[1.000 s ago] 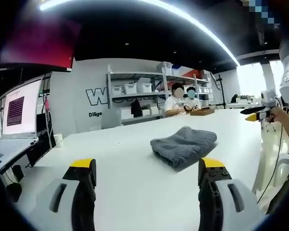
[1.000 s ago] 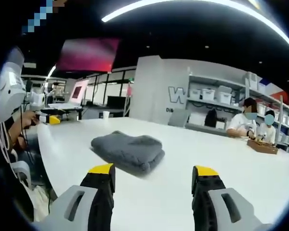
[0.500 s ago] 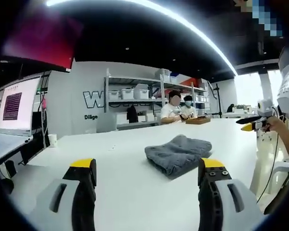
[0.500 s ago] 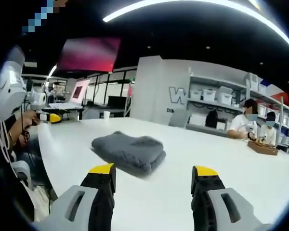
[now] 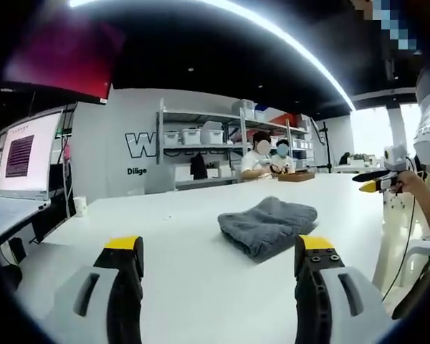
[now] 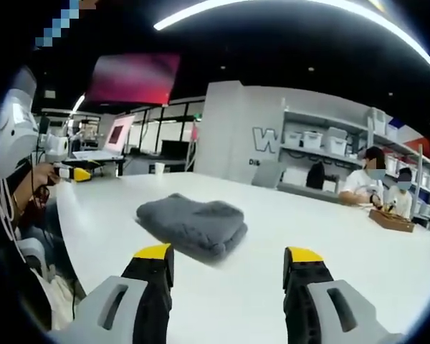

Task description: Open the folded towel by lifting each exposed corner and separating the folded layers until the towel lies flat within the target outline without major curled edges

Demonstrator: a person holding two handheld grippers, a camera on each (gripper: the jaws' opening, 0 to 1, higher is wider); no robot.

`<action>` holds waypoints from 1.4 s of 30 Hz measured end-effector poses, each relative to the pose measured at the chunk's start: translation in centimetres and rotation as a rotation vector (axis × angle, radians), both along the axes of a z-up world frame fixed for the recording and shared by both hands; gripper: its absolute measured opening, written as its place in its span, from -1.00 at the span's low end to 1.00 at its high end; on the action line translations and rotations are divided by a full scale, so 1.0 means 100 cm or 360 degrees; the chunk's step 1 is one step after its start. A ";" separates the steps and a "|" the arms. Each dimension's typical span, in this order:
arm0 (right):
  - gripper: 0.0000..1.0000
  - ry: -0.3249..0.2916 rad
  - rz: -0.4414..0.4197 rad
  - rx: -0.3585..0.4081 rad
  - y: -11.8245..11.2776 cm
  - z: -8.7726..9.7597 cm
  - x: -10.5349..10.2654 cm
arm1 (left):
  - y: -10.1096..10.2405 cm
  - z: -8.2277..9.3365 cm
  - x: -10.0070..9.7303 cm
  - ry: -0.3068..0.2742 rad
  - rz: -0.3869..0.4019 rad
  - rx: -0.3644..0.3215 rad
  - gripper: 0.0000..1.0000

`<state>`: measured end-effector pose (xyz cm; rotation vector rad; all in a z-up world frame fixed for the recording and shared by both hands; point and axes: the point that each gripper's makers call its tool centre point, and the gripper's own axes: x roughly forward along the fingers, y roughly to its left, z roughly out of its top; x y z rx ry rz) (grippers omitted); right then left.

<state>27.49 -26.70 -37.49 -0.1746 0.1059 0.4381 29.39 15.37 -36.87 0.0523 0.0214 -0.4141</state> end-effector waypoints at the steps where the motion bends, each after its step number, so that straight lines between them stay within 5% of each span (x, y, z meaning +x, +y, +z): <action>1: 0.19 -0.0001 0.0006 0.0001 0.001 0.001 0.001 | -0.001 0.000 0.000 0.0002 0.0000 0.0003 0.71; 17: 0.14 -0.0030 0.0043 -0.0029 0.004 0.015 0.026 | -0.008 0.000 0.018 0.0024 -0.0013 -0.0004 0.70; 42: 0.08 -0.0038 0.0156 -0.0080 0.023 0.020 0.071 | -0.043 0.002 0.067 0.0038 -0.0219 0.0088 0.66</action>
